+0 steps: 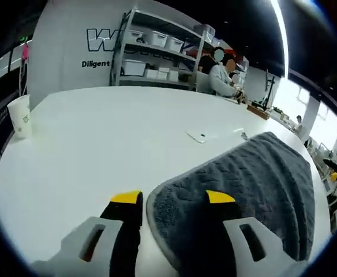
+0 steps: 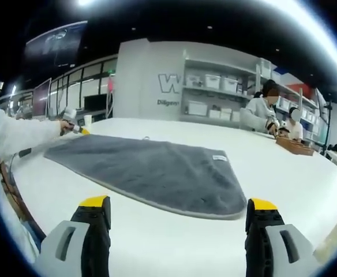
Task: Open the folded towel by lifting each exposed corner and separating the folded layers until the towel lies flat within the target outline without major curled edges
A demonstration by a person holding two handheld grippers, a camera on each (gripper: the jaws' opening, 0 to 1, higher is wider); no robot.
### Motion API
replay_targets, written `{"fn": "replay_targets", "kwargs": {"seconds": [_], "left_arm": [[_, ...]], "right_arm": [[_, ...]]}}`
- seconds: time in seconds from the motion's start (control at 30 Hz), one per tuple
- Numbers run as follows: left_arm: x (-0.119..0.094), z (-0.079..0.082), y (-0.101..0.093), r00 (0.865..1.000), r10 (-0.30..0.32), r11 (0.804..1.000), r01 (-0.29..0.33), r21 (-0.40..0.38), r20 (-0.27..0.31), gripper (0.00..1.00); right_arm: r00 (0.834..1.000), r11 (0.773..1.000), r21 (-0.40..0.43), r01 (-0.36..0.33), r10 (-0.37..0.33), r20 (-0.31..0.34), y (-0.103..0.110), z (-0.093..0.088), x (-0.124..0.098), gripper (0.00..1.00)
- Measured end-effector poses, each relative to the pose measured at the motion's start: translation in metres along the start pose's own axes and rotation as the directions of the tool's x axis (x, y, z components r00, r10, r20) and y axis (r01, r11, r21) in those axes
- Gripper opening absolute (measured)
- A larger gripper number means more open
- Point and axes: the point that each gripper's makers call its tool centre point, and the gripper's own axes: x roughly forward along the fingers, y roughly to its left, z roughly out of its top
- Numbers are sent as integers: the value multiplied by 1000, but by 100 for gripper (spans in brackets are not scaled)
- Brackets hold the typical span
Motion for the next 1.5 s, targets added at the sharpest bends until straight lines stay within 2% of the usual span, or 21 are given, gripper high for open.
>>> {"fn": "replay_targets", "kwargs": {"seconds": [0.2, 0.5, 0.83, 1.1, 1.27, 1.4, 1.5], "left_arm": [[1, -3, 9, 998, 67, 995, -67, 71, -2, 19], [3, -2, 4, 997, 80, 980, -80, 183, 8, 8], [5, 5, 18, 987, 159, 960, -154, 234, 0, 6], [6, 9, 36, 976, 217, 951, -212, 225, 0, 6], [6, 9, 39, 972, 233, 948, -228, 221, 4, 7], [4, 9, 40, 970, 242, 947, -239, 214, 11, 10], [1, 9, 43, 965, 262, 942, -258, 214, 11, 18]], "right_arm": [[1000, 1000, -4, 0, 0, -7, 2, 0, 3, 97], [1000, 1000, -4, 1, -1, -15, 4, -1, 8, 96], [1000, 1000, -1, 7, -7, -25, 2, -3, 9, 95], [999, 1000, 1, 14, -14, -32, -2, -7, 9, 95], [999, 1000, 4, 15, -15, -32, -2, -7, 9, 95], [999, 1000, 6, 14, -14, -33, -2, -8, 10, 95], [999, 1000, 6, 11, -11, -31, -1, -7, 10, 95]]}}
